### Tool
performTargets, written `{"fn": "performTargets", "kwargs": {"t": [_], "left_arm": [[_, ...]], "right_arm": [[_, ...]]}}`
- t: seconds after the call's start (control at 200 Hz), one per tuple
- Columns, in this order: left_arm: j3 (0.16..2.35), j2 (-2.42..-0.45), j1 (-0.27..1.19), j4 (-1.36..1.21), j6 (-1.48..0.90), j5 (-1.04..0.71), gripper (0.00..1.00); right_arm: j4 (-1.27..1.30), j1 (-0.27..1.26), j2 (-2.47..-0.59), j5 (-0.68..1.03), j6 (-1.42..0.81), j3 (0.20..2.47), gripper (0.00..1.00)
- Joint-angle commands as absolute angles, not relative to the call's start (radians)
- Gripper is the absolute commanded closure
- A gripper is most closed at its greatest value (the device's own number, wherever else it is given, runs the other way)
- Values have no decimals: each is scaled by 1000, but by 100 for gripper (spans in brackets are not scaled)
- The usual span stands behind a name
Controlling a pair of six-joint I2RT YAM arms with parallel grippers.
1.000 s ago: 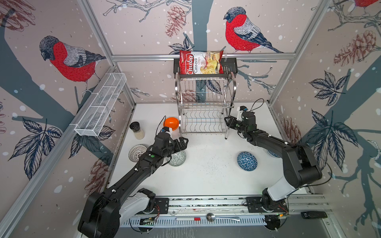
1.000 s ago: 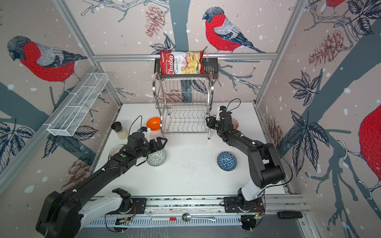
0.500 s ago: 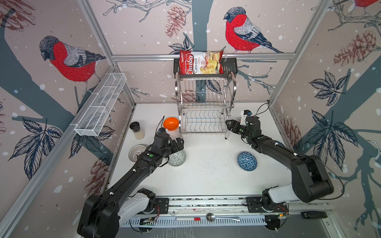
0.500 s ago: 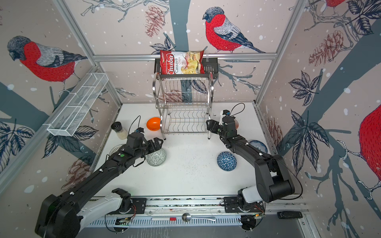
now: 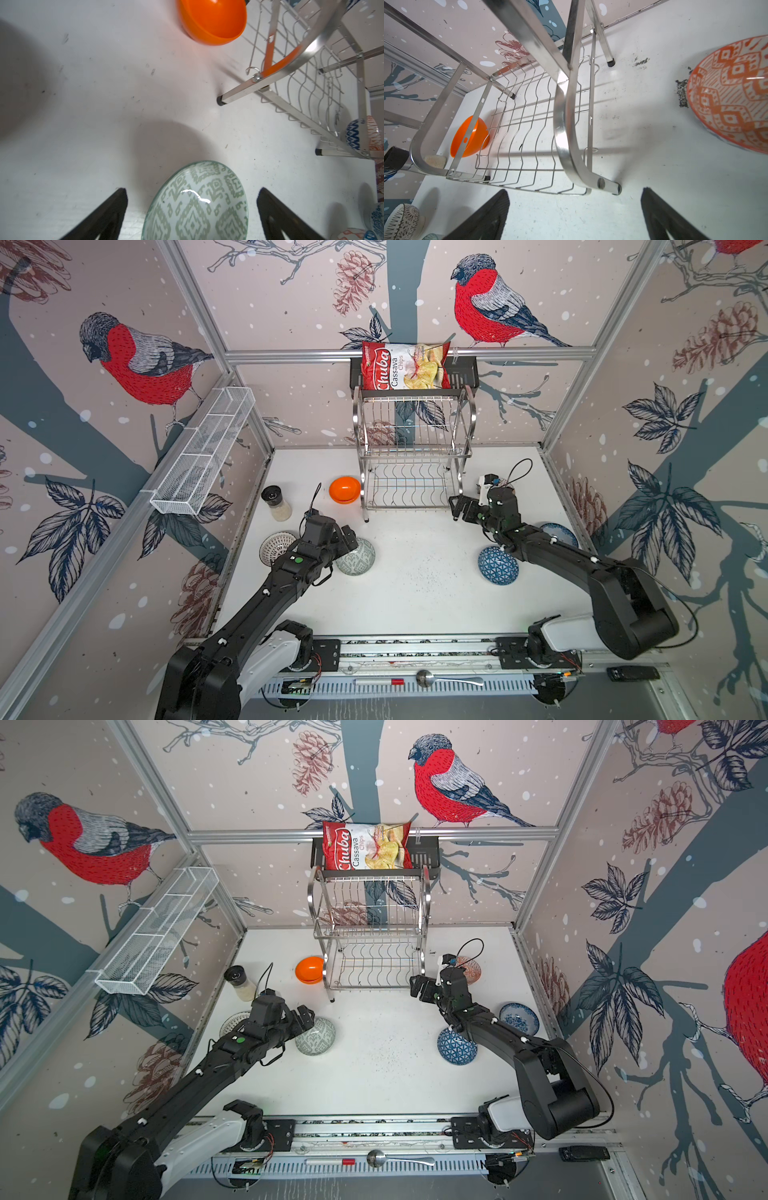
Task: Load the bowls into the dish rack
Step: 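Grasp the green-patterned bowl rim with left gripper and lift it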
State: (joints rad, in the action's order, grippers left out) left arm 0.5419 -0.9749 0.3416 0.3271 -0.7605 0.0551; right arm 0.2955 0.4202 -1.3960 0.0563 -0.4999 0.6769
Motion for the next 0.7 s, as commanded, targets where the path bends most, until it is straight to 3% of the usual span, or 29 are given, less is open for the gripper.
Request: {"fn": "performTargets", "kwargs": {"t": [0.0,0.09,0.25,0.415,0.695], "left_arm": [[518,-973,339,374,-818,95,3],[502,-963,339,391,-840,123,4],[459,-950,339,351,-850,82,17],[431,-985,339,269,-824,-32,44],[421,-1075,340,177,-770,-163,81]], "right_arm": [[343,433,-1388,8,-483,663,0],[364,434,-1384,-16,-483,635,1],[396,436,-1362,-18,-488,609,0],[405,438,-1335,-53,-491,590,1],[403,438,-1326,-69,-488,583,1]]}}
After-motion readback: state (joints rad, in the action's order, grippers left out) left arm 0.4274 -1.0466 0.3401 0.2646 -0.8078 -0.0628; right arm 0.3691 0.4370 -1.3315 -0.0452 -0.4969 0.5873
